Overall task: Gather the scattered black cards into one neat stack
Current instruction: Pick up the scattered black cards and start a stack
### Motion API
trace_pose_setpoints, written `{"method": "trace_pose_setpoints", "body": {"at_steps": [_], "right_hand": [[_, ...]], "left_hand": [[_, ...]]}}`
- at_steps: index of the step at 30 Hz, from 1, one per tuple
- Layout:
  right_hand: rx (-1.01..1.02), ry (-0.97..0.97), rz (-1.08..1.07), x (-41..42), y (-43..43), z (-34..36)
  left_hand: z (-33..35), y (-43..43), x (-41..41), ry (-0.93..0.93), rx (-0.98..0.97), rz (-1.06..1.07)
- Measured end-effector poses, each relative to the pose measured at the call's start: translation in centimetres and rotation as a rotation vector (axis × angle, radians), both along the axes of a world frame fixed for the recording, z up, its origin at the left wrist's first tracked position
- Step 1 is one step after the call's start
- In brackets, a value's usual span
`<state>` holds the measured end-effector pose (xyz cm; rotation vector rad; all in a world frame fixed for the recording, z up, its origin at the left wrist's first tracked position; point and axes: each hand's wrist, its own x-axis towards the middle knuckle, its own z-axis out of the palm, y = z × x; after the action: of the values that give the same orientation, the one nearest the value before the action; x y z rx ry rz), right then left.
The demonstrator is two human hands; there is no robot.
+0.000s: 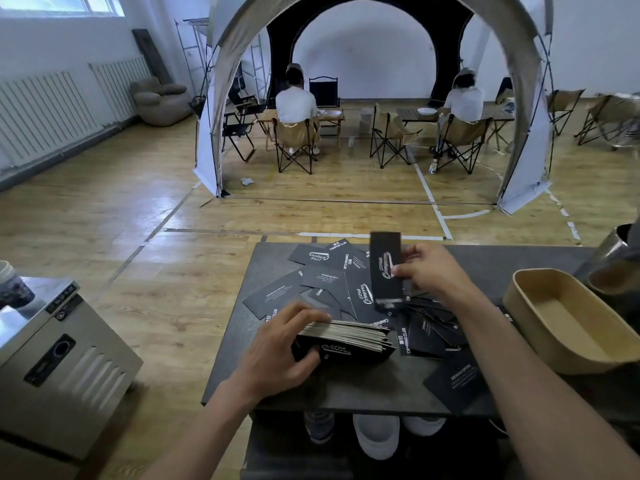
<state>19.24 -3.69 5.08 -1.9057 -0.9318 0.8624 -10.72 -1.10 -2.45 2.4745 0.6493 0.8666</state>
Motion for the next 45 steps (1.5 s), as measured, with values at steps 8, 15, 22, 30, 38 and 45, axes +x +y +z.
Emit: {"method": "trace_pose_setpoints", "body": {"at_steps": [8,15,22,30,38,45], "right_hand": [[0.292,0.295,0.195,-6.2,-3.0,-2.2],[0.245,0.002,0.195,-3.8,-0.8,-2.1],[-0.178,-0.722,0.582,-2.2,3.5,-2.0],[0.156,-0.055,0.216,0.0,0.6,1.8],[-0.084,0.019,0.583,-3.2,-3.2,-0.5],[-0.128,-0.641,0.685,-4.4,3.0,-1.0]], "left_hand": [[0.2,0.0,0.1,-0.05,-0.025,-0.018],[-0.1,0.1,0.0,-0.055,-0.005,-0.008],[-0.2,0.2,0.1,-0.003,0.094,-0.041],[-0.1,0.3,0.1,0.009,0.076,-0.036],[-0.3,0.4,0.2,0.011,0.051,0.004],[-0.3,0.1,0.0,0.012,0.09,0.008]]}}
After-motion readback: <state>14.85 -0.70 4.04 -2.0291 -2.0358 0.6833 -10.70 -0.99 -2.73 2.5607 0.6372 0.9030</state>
